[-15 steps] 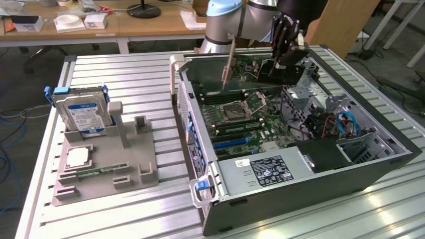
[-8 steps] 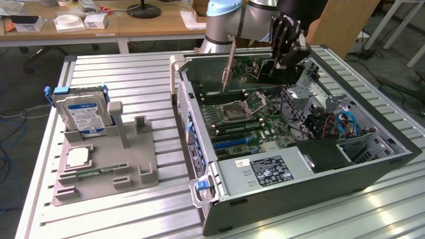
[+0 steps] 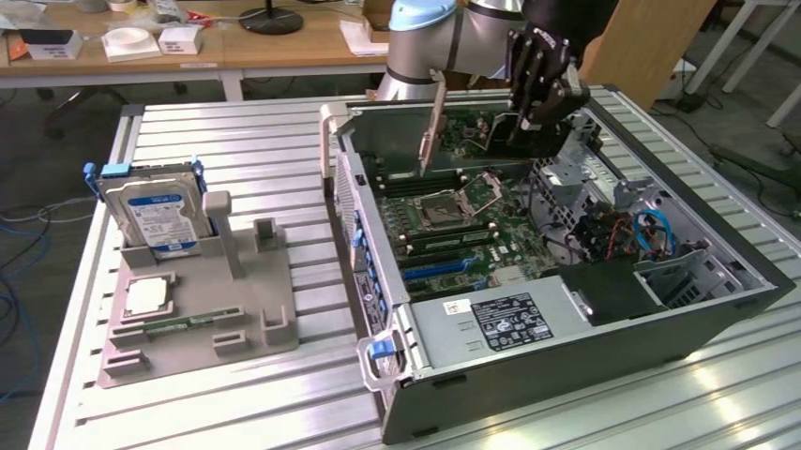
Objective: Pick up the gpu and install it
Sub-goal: 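Insert the gpu into the slot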
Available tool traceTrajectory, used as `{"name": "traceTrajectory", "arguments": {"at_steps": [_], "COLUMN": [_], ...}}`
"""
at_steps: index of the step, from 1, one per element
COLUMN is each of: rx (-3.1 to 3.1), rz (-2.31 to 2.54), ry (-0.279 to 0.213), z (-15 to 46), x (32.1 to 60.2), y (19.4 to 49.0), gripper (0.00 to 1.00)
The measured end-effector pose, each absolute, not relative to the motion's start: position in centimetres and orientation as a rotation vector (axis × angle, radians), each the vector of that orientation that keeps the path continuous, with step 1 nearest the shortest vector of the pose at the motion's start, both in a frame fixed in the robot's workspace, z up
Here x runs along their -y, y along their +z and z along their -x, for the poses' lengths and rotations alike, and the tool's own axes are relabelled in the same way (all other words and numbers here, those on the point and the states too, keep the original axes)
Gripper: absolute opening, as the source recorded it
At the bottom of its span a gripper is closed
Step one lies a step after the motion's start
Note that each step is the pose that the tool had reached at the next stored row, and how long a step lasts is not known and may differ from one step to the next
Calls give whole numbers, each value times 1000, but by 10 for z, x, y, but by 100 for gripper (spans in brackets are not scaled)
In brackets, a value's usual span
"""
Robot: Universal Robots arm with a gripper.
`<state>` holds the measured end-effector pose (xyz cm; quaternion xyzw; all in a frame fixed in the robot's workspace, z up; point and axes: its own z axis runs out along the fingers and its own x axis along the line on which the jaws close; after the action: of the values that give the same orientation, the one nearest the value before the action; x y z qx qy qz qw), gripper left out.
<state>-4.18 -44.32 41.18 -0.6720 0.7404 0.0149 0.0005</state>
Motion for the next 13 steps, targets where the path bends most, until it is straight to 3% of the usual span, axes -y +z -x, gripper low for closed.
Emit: {"name": "traceTrajectory", "arguments": {"at_steps": [13], "rx": [-2211], "rz": [2231], "ry": [49], "z": [42], "x": [444], "y": [412], "gripper": [27]}}
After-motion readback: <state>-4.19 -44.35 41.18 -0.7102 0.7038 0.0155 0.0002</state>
